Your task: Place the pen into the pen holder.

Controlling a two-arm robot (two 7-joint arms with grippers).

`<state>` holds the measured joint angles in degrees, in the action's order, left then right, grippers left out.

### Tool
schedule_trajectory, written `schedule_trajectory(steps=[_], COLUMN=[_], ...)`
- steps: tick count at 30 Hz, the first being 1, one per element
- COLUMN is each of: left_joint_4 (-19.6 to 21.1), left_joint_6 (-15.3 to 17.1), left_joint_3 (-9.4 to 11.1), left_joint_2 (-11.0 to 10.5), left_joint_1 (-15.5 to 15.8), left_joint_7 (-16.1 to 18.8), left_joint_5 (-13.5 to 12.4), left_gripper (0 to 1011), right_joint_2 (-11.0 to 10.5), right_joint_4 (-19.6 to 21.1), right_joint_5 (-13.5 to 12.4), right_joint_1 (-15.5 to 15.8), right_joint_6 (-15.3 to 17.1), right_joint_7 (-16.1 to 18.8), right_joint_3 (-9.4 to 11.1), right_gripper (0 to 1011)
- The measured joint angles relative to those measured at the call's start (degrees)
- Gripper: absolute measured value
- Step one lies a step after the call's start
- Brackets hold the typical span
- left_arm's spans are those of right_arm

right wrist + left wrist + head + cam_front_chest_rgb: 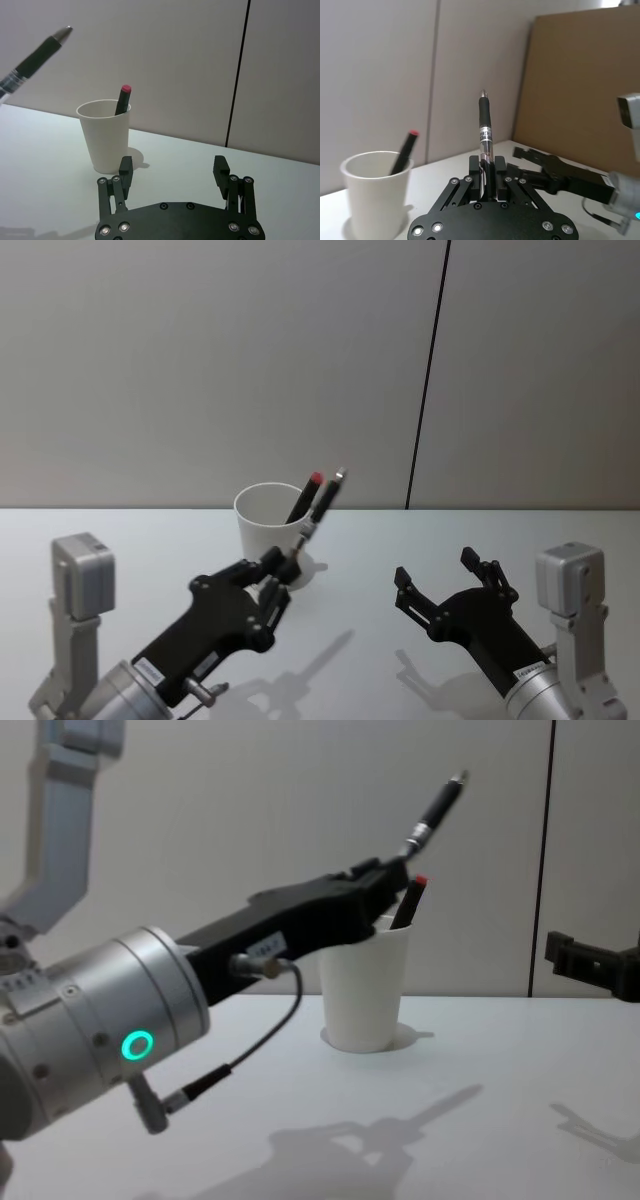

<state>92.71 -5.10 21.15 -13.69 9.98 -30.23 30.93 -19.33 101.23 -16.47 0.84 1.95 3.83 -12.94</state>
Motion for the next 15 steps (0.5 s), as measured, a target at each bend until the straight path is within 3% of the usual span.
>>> schedule_trajectory(steps=[15], left_joint_4=[-8.3], left_joint_6=[0.8], left_joint_3=[5.6], left_joint_2=[1.0], left_joint_1=[7.6], left_joint_7=[-9.2], left_joint_5=[1.3], left_gripper=[180], right_joint_2=[0.0], right_joint_4=[0.0], right_joint_5=[0.0], right_joint_1=[0.0], right_joint_6=[0.0], right_joint_7=[0.0], right_joint_3=[0.0], right_gripper=[1001])
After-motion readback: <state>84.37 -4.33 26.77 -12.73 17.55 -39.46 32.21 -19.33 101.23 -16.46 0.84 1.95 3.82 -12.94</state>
